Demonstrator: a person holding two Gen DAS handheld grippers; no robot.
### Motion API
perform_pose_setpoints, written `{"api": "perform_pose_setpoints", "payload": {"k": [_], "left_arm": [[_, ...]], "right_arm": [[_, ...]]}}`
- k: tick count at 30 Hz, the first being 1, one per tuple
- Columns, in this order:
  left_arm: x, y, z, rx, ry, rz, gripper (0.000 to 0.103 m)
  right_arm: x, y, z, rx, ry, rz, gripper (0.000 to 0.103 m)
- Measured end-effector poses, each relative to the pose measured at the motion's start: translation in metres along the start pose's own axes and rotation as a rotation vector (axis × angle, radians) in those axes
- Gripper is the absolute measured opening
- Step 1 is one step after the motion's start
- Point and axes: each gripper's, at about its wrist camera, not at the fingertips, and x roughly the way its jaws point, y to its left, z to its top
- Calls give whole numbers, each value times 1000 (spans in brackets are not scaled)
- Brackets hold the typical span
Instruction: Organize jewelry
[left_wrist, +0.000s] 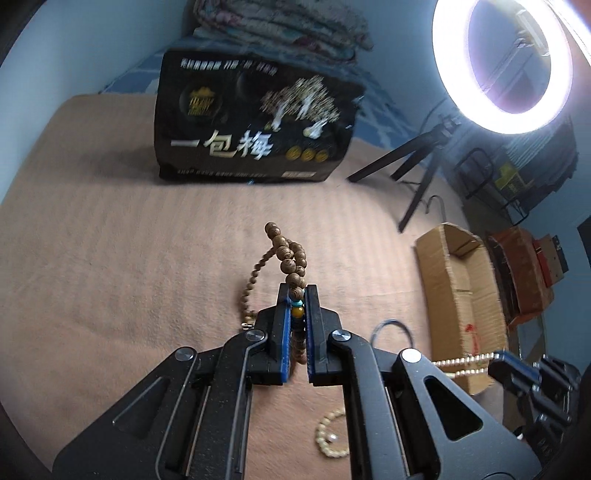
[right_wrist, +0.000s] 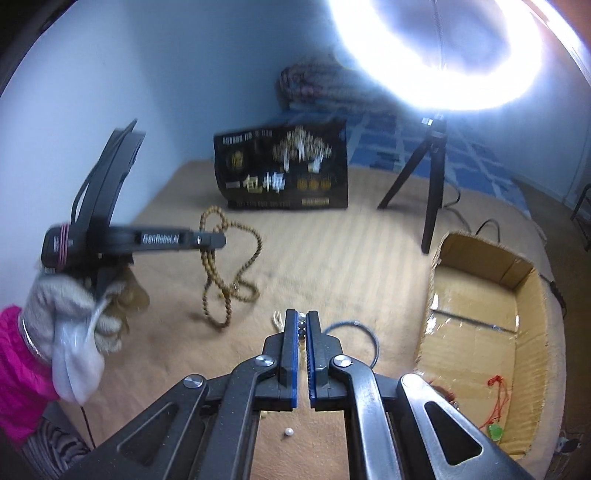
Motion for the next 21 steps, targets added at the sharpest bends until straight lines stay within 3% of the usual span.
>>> {"api": "perform_pose_setpoints", "payload": {"k": [8, 21], "left_arm": [[-32, -34, -3, 40, -52, -56, 4], [-60, -105, -8, 134, -81, -157, 4]], "right_arm": [[-39, -1, 15, 5, -108, -7, 1], [-97, -37, 24, 79, -247, -73, 1]]}}
